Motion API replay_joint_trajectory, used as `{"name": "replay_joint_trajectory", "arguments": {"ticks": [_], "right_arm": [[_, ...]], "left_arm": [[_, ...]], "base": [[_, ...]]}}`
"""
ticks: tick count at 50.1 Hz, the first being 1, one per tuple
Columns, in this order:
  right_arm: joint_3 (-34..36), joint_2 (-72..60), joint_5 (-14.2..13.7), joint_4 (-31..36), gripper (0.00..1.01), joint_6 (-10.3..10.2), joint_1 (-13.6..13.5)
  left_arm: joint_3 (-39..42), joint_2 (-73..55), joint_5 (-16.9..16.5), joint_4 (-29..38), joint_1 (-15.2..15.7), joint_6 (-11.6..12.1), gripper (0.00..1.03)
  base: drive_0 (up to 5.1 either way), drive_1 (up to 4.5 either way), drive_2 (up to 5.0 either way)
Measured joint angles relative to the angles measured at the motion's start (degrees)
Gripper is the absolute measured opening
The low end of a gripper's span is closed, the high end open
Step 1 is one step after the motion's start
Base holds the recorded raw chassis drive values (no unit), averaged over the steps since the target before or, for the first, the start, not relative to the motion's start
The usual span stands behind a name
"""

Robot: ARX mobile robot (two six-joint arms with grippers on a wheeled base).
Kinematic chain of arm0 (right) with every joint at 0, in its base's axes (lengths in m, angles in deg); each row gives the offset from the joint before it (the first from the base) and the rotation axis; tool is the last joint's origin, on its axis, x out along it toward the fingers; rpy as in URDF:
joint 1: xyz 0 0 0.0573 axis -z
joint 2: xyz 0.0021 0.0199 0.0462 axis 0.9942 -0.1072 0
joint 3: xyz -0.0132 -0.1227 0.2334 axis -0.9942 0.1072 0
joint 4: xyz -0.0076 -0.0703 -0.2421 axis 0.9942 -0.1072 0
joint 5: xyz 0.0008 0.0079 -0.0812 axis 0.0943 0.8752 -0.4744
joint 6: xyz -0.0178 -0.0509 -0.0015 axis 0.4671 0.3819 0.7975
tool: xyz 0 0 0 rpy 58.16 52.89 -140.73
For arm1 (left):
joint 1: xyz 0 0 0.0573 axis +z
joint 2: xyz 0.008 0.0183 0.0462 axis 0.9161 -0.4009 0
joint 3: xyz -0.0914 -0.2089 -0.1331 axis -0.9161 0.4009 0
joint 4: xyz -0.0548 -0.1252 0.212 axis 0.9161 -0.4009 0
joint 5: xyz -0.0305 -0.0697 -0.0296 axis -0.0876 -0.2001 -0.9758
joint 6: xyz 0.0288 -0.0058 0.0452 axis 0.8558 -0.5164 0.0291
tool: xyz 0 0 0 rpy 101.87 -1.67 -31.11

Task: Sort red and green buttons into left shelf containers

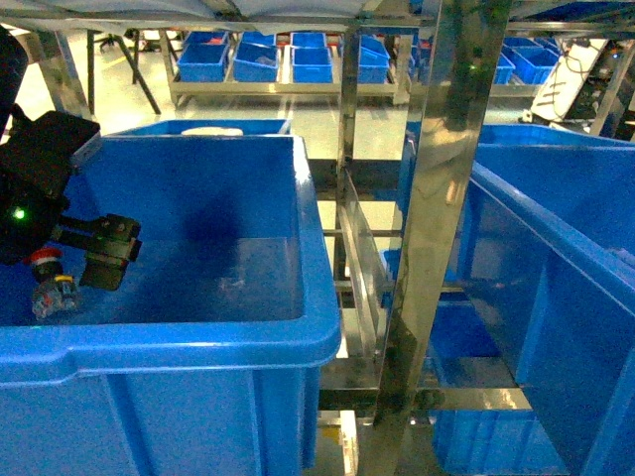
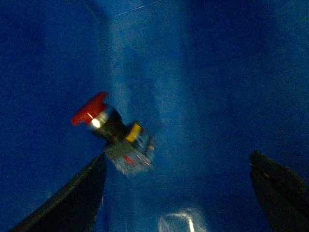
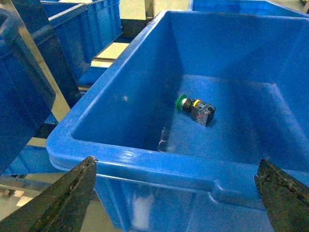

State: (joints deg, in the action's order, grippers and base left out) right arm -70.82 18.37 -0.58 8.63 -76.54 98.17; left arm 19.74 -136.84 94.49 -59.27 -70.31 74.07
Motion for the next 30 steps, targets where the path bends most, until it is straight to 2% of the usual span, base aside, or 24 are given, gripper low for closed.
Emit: {"name": "replay_joint_trajectory", "arguments": {"ticks": [2, 10, 22, 27, 30], "right_arm": [[0.0, 0.0, 0.0, 0.0, 0.98, 0.0, 0.0], [0.0, 0.0, 0.0, 0.0, 0.98, 0.0, 0.0], [0.0, 0.0, 0.0, 0.0, 0.98, 0.0, 0.0], [0.0, -0.02, 0.0, 0.0, 0.98, 0.0, 0.0], [0.0, 0.0, 0.0, 0.0, 0.98, -0.02, 0.0]], "left_arm": [[0.0, 0.11, -0.22, -0.02, -0.26, -0.61, 1.0], [0.35, 0.94, -0.92, 0.22, -0.72, -2.6, 0.98], [3.85, 7.63, -2.29, 1.88, -0.96, -7.45, 0.98], [7.41, 12.7, -4.46, 3.85, -1.29, -10.88, 0.98], [8.94, 15.21, -5.55, 2.08, -1.66, -13.42, 0.98]], "base": [[0.0, 0.0, 0.0], [0.0, 0.0, 0.0], [0.0, 0.0, 0.0], [0.0, 0.0, 0.0], [0.0, 0.0, 0.0]]}}
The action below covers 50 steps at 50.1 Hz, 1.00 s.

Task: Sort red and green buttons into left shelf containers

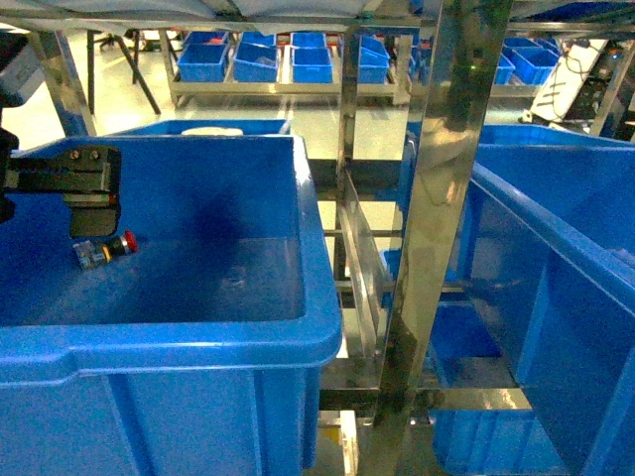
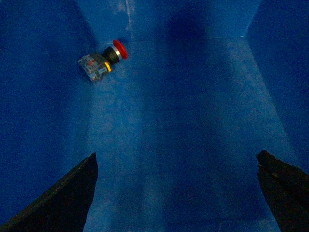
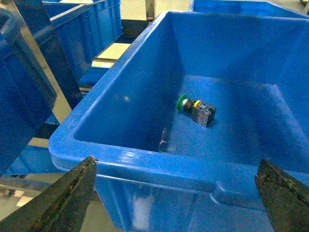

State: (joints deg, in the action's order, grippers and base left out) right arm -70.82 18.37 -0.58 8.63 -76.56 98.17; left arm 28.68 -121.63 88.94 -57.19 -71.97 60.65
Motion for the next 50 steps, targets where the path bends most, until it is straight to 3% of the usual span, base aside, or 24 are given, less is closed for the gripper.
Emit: {"name": "replay_joint_trajectory", "arguments": {"ticks": [7, 16, 26, 34, 41, 43, 45, 46, 50], "right_arm": [[0.0, 0.0, 0.0, 0.0, 0.98, 0.02, 0.0], [0.0, 0.0, 0.0, 0.0, 0.98, 0.02, 0.0], [0.0, -0.02, 0.0, 0.0, 0.98, 0.02, 0.0], [0.0, -0.02, 0.0, 0.0, 0.98, 0.0, 0.0], [0.0, 0.02, 0.02, 0.02, 0.98, 0.02, 0.0], [1.38, -0.59, -1.81, 5.73, 0.95, -0.83, -0.59], [3.82, -1.03, -6.91, 14.51, 0.88, -2.27, -2.16], [5.79, -0.48, -9.55, 18.84, 0.83, -3.34, -3.21], [9.38, 2.19, -13.79, 24.39, 0.7, -4.83, -5.09]], "left_arm": [[5.01, 5.95, -0.68, -0.35, -1.01, -5.25, 0.98], [9.2, 13.03, -1.05, -0.04, -0.52, -8.79, 0.98], [14.01, 22.12, 0.61, 0.96, -1.07, -8.94, 0.98], [18.18, 34.34, 3.78, 1.44, -6.36, -9.7, 0.98], [18.01, 35.47, 3.96, 1.92, -6.56, -9.81, 0.98], [18.32, 34.69, 4.39, 2.6, -6.34, -9.55, 0.98], [21.88, 34.29, 4.59, 13.33, -6.05, -7.54, 0.92], [24.2, 34.6, 4.26, 18.32, -5.51, -5.42, 0.86], [30.51, 36.98, 3.21, 27.85, -4.52, -1.22, 0.73]], "base": [[0.0, 0.0, 0.0], [0.0, 0.0, 0.0], [0.0, 0.0, 0.0], [0.0, 0.0, 0.0], [0.0, 0.0, 0.0], [0.0, 0.0, 0.0], [0.0, 0.0, 0.0], [0.0, 0.0, 0.0], [0.0, 0.0, 0.0]]}}
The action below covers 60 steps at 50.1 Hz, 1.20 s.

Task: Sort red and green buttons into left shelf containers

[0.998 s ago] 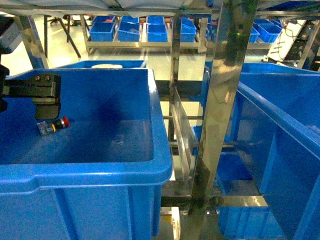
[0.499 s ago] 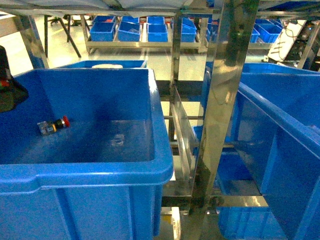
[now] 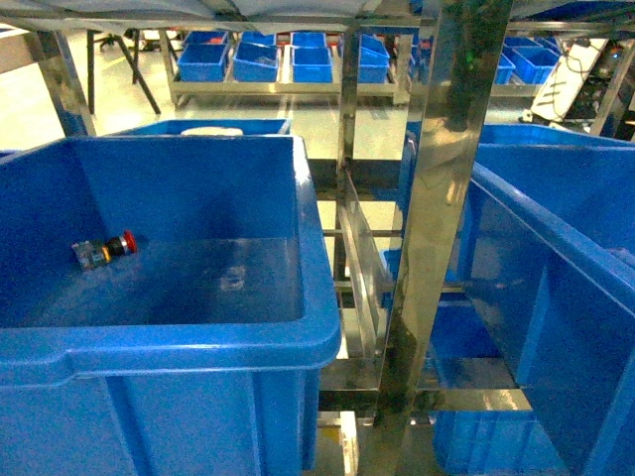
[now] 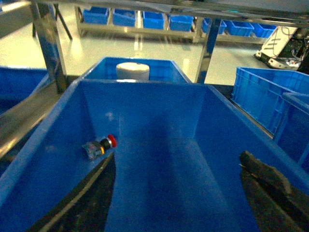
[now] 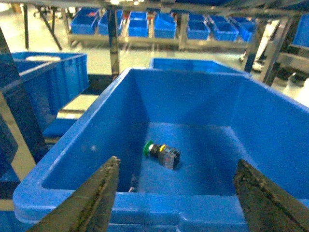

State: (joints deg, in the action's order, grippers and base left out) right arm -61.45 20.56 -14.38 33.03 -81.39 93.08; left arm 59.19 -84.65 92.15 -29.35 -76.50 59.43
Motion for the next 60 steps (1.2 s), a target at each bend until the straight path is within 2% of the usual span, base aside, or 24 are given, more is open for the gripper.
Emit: {"name": "replay_joint_trajectory", "arguments": {"ticks": [1, 6, 8, 11, 15, 17, 19, 21, 22, 24, 27, 31, 43, 45, 60], "right_arm": [[0.35, 0.81, -0.76, 0.35, 0.66, -0.2, -0.28], [0.39, 4.42, -2.82, -0.9, 0.5, -1.09, -1.31], [0.42, 5.6, -3.34, -1.9, 0.44, -1.27, -1.88], [2.16, 5.73, -3.82, 1.46, 0.31, -1.4, -2.69], [2.84, 6.97, -5.14, -2.01, 0.2, -1.46, -3.72], [2.84, 8.04, -8.52, -3.39, 0.13, -1.57, -6.12], [2.84, 9.38, -9.86, -3.87, 0.07, -1.66, -8.07], [2.86, 11.52, -9.79, -5.09, 0.01, -1.53, -9.29], [2.86, 12.87, -9.84, -6.01, 0.02, -1.66, -9.64], [2.86, 14.45, -10.34, -7.43, 0.02, -1.7, -9.55], [2.86, 16.74, -10.64, -10.16, 0.02, -1.7, -9.22], [2.86, 19.8, -10.64, -13.14, 0.02, -1.7, -9.22], [2.86, 26.6, -10.64, -19.58, 0.02, -1.7, -9.22], [2.86, 27.63, -10.64, -20.76, 0.02, -1.7, -9.22], [2.86, 31.45, -10.64, -24.57, 0.02, -1.7, -9.22]], "left_arm": [[1.42, 0.72, -0.11, 1.92, 0.39, 1.18, 0.7], [4.57, 3.93, -1.31, 6.08, 1.92, 3.69, 0.54], [5.07, 4.94, -1.6, 6.43, 2.47, 4.07, 0.48], [6.73, 6.95, -2.47, 6.36, 3.21, 4.76, 0.35], [8.55, 8.37, -3.39, 5.55, 3.85, 5.16, 0.24], [9.73, 9.4, -3.82, 5.14, 4.17, 5.18, 0.17], [10.38, 10.19, -4.17, 4.83, 4.48, 5.2, 0.12], [11.08, 11.28, -4.52, 4.48, 4.87, 5.18, 0.04], [11.52, 12.17, -4.92, 4.31, 5.27, 5.14, 0.01], [12.17, 14.08, -8.26, 3.58, 7.76, 5.29, 0.02], [13.33, 16.57, -8.92, 2.45, 10.51, 5.25, 0.02], [14.91, 19.5, -9.81, 0.57, 10.25, 5.29, 0.02], [17.14, 27.82, -9.77, -5.22, 10.08, 5.31, 0.02], [18.53, 28.52, -9.79, -2.91, 10.08, 5.29, 0.02], [18.78, 35.01, -9.79, -9.33, 10.08, 5.33, 0.02]], "base": [[0.0, 0.0, 0.0], [0.0, 0.0, 0.0], [0.0, 0.0, 0.0], [0.0, 0.0, 0.0], [0.0, 0.0, 0.0], [0.0, 0.0, 0.0], [0.0, 0.0, 0.0], [0.0, 0.0, 0.0], [0.0, 0.0, 0.0], [0.0, 0.0, 0.0], [0.0, 0.0, 0.0], [0.0, 0.0, 0.0], [0.0, 0.0, 0.0], [0.0, 0.0, 0.0], [0.0, 0.0, 0.0]]}}
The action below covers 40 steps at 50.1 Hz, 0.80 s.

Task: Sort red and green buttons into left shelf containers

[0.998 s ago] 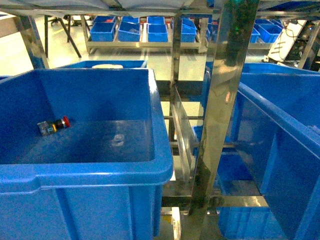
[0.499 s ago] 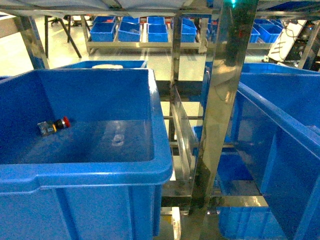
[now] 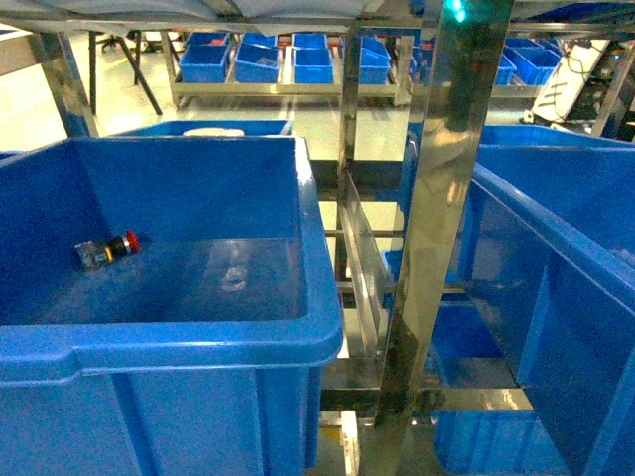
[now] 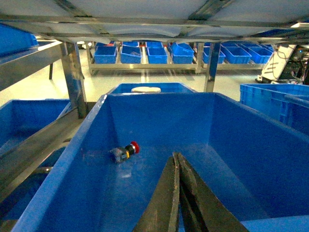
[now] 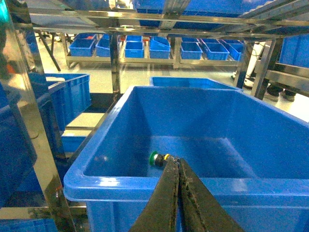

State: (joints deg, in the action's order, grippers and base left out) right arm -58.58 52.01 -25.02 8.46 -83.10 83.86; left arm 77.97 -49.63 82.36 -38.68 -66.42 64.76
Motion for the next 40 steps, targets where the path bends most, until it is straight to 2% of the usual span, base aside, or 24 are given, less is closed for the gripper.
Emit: {"name": "replay_joint_trajectory", "arguments": {"ticks": [4, 6, 7, 10, 27, 29, 30, 32, 35, 40], "right_arm": [[-0.04, 2.25, -0.02, -3.13, 0.02, -0.02, 0.0], [-0.04, 6.86, 0.09, -9.88, 0.02, -0.02, 0.0], [-0.04, 8.31, 0.07, -10.78, 0.02, -0.04, 0.0], [-0.22, 9.88, 0.11, -9.29, 0.02, -0.04, 0.0], [-0.02, 9.81, -0.02, -10.43, 0.02, -0.13, 0.0], [-0.02, 9.81, 0.0, -10.4, 0.02, -0.13, 0.0], [-0.02, 9.81, 0.0, -10.4, 0.02, -0.13, 0.0], [-0.02, 9.81, -0.02, -10.43, 0.02, -0.13, 0.0], [-0.02, 9.81, -0.02, -10.43, 0.02, -0.13, 0.0], [-0.02, 9.81, -0.04, -10.4, 0.02, -0.13, 0.0]], "left_arm": [[0.0, 1.6, 0.0, -1.84, 0.0, 0.0, 0.02], [0.0, 2.56, 0.02, -2.93, 0.0, 0.0, 0.02], [0.0, 2.93, 0.02, -3.32, 0.0, 0.0, 0.02], [0.0, 4.28, 0.02, -4.63, 0.0, 0.0, 0.02], [0.0, 9.79, 0.02, -9.94, 0.0, 0.0, 0.02], [-0.04, 12.17, 0.17, -13.62, 0.0, 0.02, 0.02], [-0.04, 14.8, -0.28, -17.73, 0.0, 0.07, 0.02], [-0.04, 17.4, 0.15, -20.22, -0.02, 0.04, 0.02], [-0.07, 18.64, -0.07, -18.67, 0.0, 0.11, 0.02], [-0.04, 18.73, 0.26, -20.48, 0.02, 0.13, 0.02]], "base": [[0.0, 0.0, 0.0], [0.0, 0.0, 0.0], [0.0, 0.0, 0.0], [0.0, 0.0, 0.0], [0.0, 0.0, 0.0], [0.0, 0.0, 0.0], [0.0, 0.0, 0.0], [0.0, 0.0, 0.0], [0.0, 0.0, 0.0], [0.0, 0.0, 0.0]]}}
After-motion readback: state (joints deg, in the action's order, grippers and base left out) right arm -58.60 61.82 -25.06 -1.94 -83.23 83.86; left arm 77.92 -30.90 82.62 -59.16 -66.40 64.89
